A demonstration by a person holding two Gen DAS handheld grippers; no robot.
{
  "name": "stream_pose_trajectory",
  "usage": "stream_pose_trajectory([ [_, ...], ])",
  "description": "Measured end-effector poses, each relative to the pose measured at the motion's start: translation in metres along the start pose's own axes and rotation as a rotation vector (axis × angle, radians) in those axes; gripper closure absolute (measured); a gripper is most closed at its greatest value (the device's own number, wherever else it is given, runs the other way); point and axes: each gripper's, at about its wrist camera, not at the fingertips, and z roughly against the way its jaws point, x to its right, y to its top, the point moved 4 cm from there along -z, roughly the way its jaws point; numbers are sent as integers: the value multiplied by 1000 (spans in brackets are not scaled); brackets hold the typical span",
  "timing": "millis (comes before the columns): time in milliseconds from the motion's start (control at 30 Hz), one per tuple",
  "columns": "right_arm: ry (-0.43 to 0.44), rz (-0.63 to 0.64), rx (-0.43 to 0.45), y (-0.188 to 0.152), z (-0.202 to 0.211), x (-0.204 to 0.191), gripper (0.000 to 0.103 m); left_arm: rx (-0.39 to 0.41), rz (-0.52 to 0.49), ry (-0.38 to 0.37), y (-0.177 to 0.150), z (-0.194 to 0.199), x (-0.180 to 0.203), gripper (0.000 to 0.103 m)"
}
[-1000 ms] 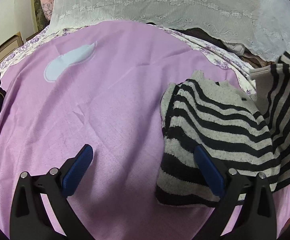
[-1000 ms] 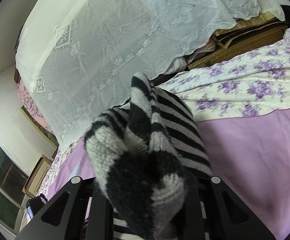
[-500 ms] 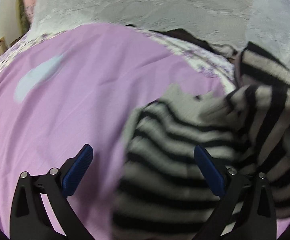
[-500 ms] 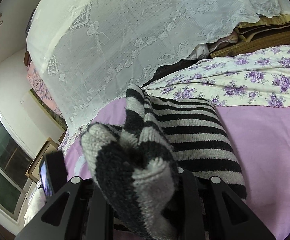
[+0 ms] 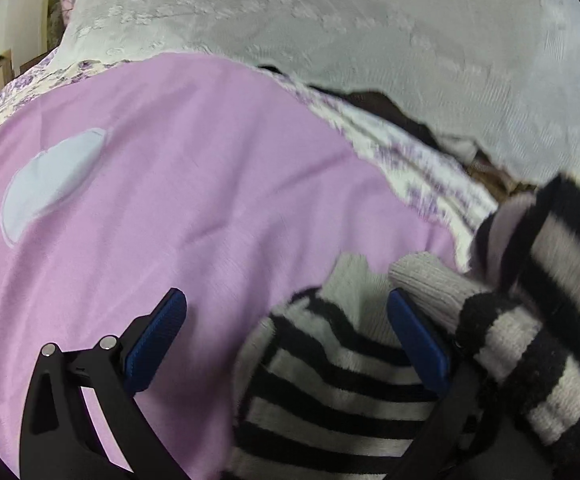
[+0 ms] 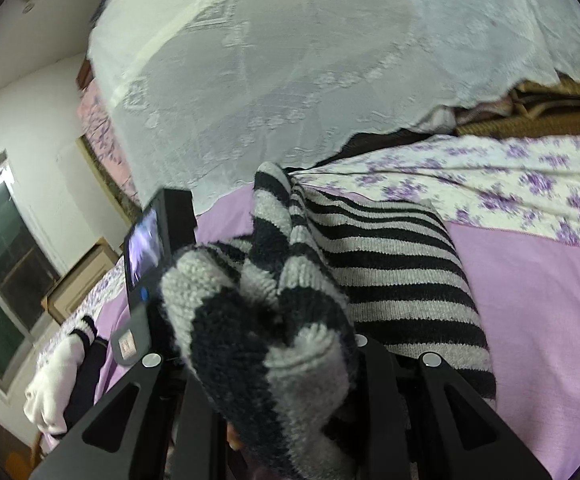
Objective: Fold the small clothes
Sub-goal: 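Lower the striped knit onto the folded sweater with the right tool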
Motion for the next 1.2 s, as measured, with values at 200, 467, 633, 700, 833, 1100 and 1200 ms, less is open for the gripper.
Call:
stream_pose_trajectory([
  [200,-61,176,10,-11,-15,-37,80,26,2,-6,10,10,-18,6],
  [467,-117,336,-74,-37,-43,-49,75,-76,-8,62,1,-23,-46,6],
  [633,-114,420,-160,-58,-57,-53,56,-114,-23,107,-4,-36,-57,5],
  [700,-117,462,-204,-69,-66,-54,50,-123,-19,123,-4,-38,-61,5],
  [833,-111,500,-237,-79,-72,-54,43,-119,20,170,1,-32,-77,5],
  [1100,72,507,-211,-66,-35,-71,28,-19,132,110,19,27,-111,5],
  [1200,143,564,-167,-58,-5,-83,22,24,104,56,22,58,-104,5],
])
